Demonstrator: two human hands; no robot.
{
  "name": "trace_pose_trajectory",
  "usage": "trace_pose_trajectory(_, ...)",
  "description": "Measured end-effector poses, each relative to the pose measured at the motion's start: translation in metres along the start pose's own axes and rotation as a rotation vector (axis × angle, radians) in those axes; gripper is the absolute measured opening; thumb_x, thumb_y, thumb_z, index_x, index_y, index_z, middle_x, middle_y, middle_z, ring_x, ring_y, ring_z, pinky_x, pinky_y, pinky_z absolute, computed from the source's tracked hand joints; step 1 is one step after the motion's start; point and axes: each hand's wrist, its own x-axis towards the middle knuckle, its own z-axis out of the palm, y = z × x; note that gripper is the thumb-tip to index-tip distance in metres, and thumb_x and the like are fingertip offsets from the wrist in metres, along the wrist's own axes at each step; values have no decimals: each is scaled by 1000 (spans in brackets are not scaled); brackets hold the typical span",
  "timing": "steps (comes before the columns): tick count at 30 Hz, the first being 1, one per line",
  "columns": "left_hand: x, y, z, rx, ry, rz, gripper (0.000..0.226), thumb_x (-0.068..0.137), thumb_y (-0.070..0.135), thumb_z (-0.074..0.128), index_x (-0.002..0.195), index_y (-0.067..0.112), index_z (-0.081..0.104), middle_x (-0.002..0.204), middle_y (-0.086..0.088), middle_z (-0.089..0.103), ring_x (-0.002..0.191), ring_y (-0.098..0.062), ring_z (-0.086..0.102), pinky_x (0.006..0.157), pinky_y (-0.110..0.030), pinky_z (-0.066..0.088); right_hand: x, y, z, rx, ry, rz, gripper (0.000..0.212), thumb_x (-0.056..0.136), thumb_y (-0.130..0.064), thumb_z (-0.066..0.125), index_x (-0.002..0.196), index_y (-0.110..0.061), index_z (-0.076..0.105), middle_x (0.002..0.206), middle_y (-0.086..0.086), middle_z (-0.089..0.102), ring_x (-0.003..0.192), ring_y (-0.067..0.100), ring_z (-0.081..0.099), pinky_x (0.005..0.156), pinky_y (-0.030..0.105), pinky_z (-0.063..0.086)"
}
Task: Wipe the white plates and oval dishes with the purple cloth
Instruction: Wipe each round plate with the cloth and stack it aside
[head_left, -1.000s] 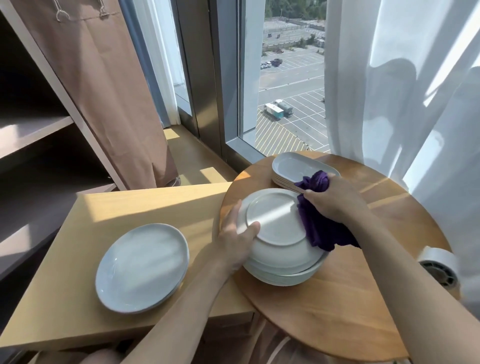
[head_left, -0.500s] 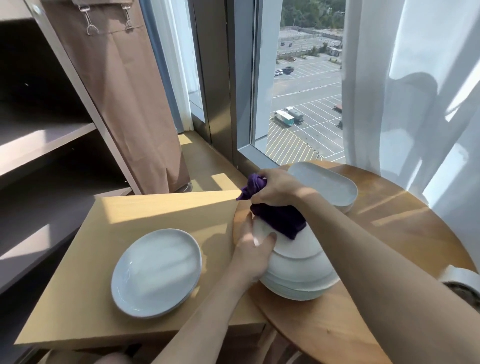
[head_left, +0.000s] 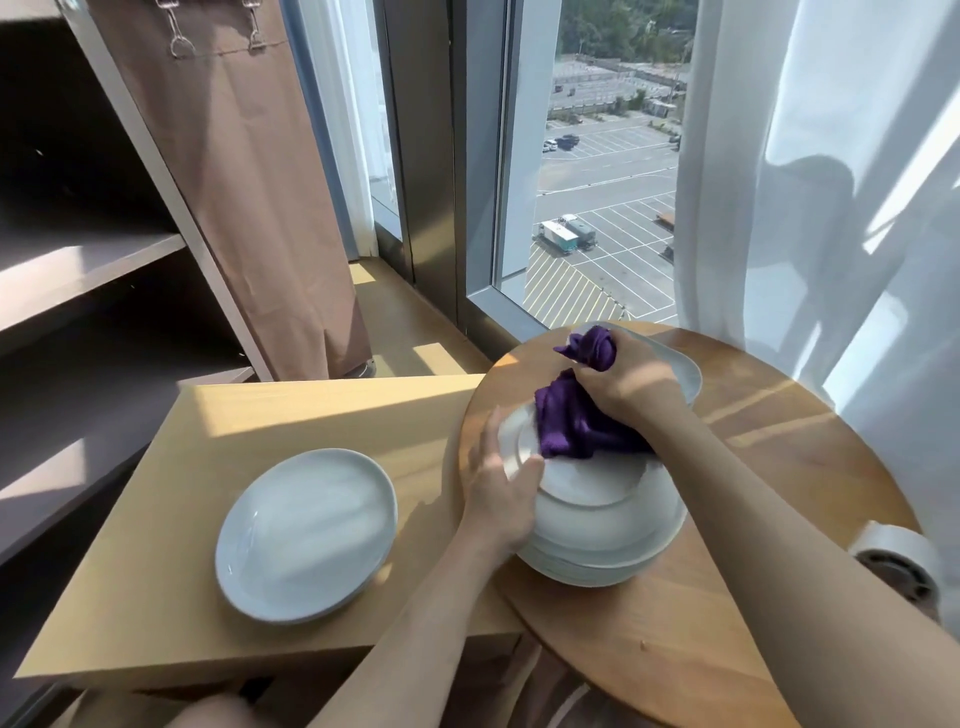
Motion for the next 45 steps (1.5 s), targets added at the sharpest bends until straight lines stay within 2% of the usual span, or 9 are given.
trace_pose_trajectory(4, 3, 0, 0, 19, 23, -2, 70, 99, 24, 63, 159, 27, 28, 159, -2, 35, 148, -19, 28, 120, -29, 23, -36, 26, -12, -22, 128, 99, 35, 89, -51, 64, 112, -24, 59, 109, 9, 66, 106, 35, 62, 90, 43, 51)
trace_pose_trajectory(9, 4, -4, 3, 73, 14, -15, 64, 100, 31, 59, 158, 30, 32, 157, -4, 34, 144, -18, 28, 106, -19, 19, -91, 34, -20, -50, 110, 87, 34, 86, -56, 64, 106, -32, 52, 105, 4, 54, 105, 32, 54, 85, 41, 44)
trace_pose_trajectory(16, 5, -4, 0, 101, -8, -24, 57, 105, 38, 45, 159, 30, 30, 161, -2, 29, 146, -13, 24, 103, -17, 16, -129, 21, -22, -206, -10, 9, 79, 79, -67, 65, 146, -37, 38, 135, 2, 42, 128, 30, 41, 108, 44, 40)
trace_pose_trajectory(20, 5, -1, -1, 41, -36, -18, 55, 108, 49, 27, 158, 28, 32, 164, 5, 29, 147, 0, 16, 101, -9, 8, -130, 5, -16, -316, 5, -81, 73, 81, -64, 66, 142, -34, 39, 132, 3, 42, 127, 29, 39, 104, 41, 39)
trace_pose_trajectory(24, 5, -2, -1, 39, -21, 22, 78, 90, 63, 16, 157, 28, 36, 163, 6, 30, 150, -4, 15, 113, -16, 10, -120, -10, -2, -262, -42, -161, 68, 82, -55, 71, 141, -35, 43, 131, 0, 47, 124, 28, 42, 105, 38, 39)
trace_pose_trajectory(29, 3, -2, -4, 18, -43, 60, 69, 96, 59, 16, 155, 31, 40, 160, 8, 36, 149, -6, 20, 122, -24, 13, -93, -23, 12, -217, -56, -210, 67, 80, -47, 76, 138, -30, 49, 127, 5, 52, 122, 30, 45, 99, 39, 41)
trace_pose_trajectory(34, -2, -8, -7, 167, -44, 79, 61, 104, 57, 34, 159, 30, 28, 160, 4, 30, 137, 7, 19, 98, 0, 5, -72, -27, 20, -242, 28, -245, 51, 83, -49, 71, 124, -23, 55, 116, 10, 55, 112, 35, 48, 88, 44, 48)
trace_pose_trajectory(39, -4, -12, -8, 237, -50, 141, 57, 104, 51, 43, 157, 41, 23, 155, 8, 34, 140, 1, 20, 110, -21, 19, -65, -24, 20, -301, 119, -246, 53, 87, -50, 68, 126, -16, 55, 115, 14, 55, 109, 39, 50, 83, 49, 50)
trace_pose_trajectory(45, -1, -15, -5, 295, -75, 93, 67, 103, 53, 39, 161, 34, 13, 165, 0, 21, 150, -12, 15, 113, -27, 18, -62, -11, 5, -306, 118, -120, 51, 89, -48, 64, 130, -22, 51, 119, 11, 52, 116, 37, 47, 86, 45, 46)
